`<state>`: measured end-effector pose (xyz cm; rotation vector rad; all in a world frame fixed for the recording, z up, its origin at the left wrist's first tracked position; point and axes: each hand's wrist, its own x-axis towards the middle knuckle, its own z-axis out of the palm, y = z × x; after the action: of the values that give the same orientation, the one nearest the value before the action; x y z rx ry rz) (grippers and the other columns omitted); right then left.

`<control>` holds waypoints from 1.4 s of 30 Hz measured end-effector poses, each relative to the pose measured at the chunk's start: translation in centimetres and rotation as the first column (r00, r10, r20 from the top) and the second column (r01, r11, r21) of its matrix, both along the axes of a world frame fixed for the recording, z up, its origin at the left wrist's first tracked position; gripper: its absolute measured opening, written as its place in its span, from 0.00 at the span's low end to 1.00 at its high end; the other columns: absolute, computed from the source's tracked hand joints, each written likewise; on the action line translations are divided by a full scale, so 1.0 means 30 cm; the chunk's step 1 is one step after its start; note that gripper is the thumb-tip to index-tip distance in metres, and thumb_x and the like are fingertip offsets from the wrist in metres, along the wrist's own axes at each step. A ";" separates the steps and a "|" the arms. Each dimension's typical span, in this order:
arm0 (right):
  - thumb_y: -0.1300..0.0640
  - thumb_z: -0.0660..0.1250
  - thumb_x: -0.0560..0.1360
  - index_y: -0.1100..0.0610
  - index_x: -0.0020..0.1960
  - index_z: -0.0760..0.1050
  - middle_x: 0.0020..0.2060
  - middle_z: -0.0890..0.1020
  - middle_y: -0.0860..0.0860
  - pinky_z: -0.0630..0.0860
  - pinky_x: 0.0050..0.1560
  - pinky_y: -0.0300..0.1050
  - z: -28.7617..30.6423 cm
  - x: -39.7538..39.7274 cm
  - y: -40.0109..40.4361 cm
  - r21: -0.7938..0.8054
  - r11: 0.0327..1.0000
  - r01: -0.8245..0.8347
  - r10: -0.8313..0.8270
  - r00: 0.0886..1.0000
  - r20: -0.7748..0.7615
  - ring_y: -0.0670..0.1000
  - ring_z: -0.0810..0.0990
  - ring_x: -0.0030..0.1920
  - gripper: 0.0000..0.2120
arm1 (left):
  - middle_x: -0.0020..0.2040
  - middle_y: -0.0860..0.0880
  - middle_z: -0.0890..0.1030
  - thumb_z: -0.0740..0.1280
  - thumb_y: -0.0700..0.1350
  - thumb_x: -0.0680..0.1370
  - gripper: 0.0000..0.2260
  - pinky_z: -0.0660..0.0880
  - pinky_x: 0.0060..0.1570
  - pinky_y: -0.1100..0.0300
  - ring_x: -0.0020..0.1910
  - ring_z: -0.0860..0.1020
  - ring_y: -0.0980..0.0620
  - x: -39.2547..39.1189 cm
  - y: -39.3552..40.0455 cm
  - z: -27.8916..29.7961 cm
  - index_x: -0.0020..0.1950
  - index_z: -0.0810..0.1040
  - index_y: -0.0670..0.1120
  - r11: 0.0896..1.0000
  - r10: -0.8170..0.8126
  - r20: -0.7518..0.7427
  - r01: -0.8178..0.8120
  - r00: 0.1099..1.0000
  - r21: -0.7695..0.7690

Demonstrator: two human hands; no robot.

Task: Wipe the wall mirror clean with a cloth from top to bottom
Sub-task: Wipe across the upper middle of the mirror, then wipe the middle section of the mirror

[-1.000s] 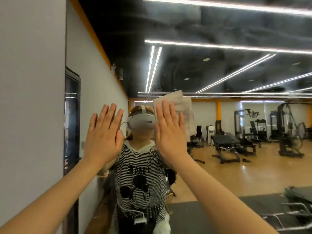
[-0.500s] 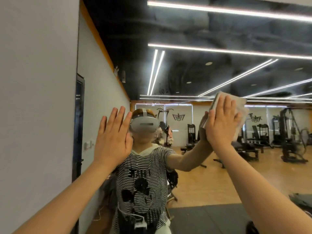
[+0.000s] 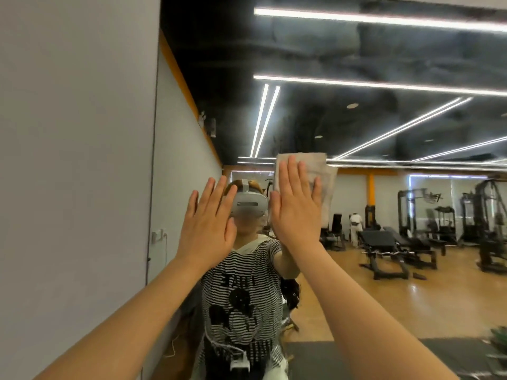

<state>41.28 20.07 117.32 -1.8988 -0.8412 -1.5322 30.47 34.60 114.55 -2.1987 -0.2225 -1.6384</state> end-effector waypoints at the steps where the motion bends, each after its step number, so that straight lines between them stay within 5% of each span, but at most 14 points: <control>1: 0.49 0.45 0.82 0.53 0.78 0.43 0.78 0.48 0.49 0.33 0.74 0.48 0.001 -0.004 -0.001 0.000 1.000 0.004 -0.004 1.000 0.002 0.48 0.42 0.78 0.27 | 0.77 0.42 0.60 0.52 0.50 0.77 0.28 0.50 0.74 0.45 0.77 0.53 0.46 -0.021 0.006 0.002 0.77 0.58 0.45 1.000 -0.013 -0.008 0.013 1.000 0.012; 7: 0.47 0.44 0.82 0.51 0.78 0.42 0.77 0.45 0.47 0.34 0.75 0.48 -0.002 -0.008 -0.003 0.003 1.000 0.030 -0.030 0.999 -0.017 0.46 0.40 0.76 0.27 | 0.77 0.41 0.59 0.52 0.51 0.78 0.29 0.37 0.75 0.57 0.76 0.53 0.44 -0.199 0.206 -0.019 0.78 0.56 0.42 0.992 0.082 0.059 -0.076 0.995 -0.097; 18: 0.46 0.38 0.79 0.52 0.78 0.43 0.76 0.43 0.47 0.26 0.71 0.44 -0.004 -0.106 0.117 0.182 0.983 0.019 -0.006 0.997 -0.076 0.46 0.40 0.76 0.28 | 0.78 0.40 0.57 0.52 0.50 0.77 0.31 0.45 0.75 0.50 0.78 0.43 0.50 -0.215 0.355 -0.098 0.78 0.53 0.39 0.994 0.084 0.090 -0.078 0.992 -0.077; 28: 0.52 0.51 0.79 0.57 0.76 0.57 0.75 0.63 0.54 0.48 0.74 0.57 -0.049 -0.360 0.494 -0.122 0.992 -0.044 0.070 0.974 0.216 0.51 0.54 0.76 0.26 | 0.78 0.43 0.54 0.53 0.49 0.78 0.30 0.46 0.74 0.49 0.77 0.53 0.45 -0.217 0.362 -0.105 0.78 0.49 0.40 0.996 0.058 0.110 -0.049 0.992 -0.078; 37: 0.50 0.51 0.78 0.55 0.75 0.57 0.74 0.58 0.51 0.48 0.73 0.55 0.026 -0.256 0.345 -0.462 0.876 0.142 0.110 0.873 0.476 0.50 0.56 0.75 0.26 | 0.76 0.39 0.60 0.53 0.50 0.78 0.30 0.45 0.74 0.51 0.76 0.56 0.43 -0.223 0.363 -0.099 0.77 0.53 0.39 0.997 0.062 0.106 -0.056 0.992 -0.055; 42: 0.48 0.41 0.82 0.53 0.79 0.46 0.79 0.50 0.50 0.40 0.75 0.54 0.223 -0.208 0.218 -0.346 0.930 0.123 -0.044 0.973 0.226 0.50 0.45 0.78 0.26 | 0.77 0.42 0.56 0.53 0.50 0.78 0.30 0.44 0.75 0.51 0.77 0.53 0.45 -0.223 0.363 -0.104 0.77 0.49 0.40 0.998 0.048 0.099 -0.042 0.994 -0.054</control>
<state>35.05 26.62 124.00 -2.0676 -1.2215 -1.7550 23.79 45.48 111.43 -2.1343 -0.3435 -1.7387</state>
